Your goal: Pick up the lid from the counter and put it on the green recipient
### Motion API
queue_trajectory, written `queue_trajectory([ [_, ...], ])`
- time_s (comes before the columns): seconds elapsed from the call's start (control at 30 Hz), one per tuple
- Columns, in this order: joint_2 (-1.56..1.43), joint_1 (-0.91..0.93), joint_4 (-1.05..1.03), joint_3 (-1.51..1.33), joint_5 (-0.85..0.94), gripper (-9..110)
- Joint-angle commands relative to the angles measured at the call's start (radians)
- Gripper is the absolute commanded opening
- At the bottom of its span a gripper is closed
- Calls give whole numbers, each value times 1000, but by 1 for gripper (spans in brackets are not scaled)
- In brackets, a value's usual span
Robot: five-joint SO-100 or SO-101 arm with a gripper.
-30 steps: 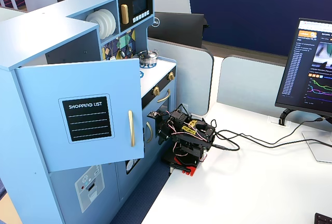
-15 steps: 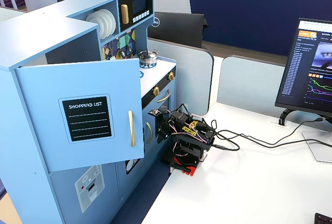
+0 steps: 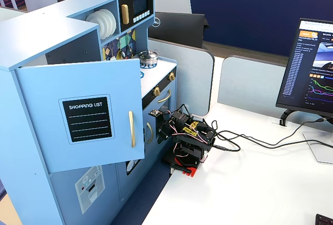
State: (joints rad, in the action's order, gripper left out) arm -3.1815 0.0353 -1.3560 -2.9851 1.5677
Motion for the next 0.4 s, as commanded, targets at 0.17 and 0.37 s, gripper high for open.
queue_trajectory([
  [0.17, 3, -2, -176, -12, -34, 2],
  [0.37, 3, -2, -176, -12, -34, 2],
])
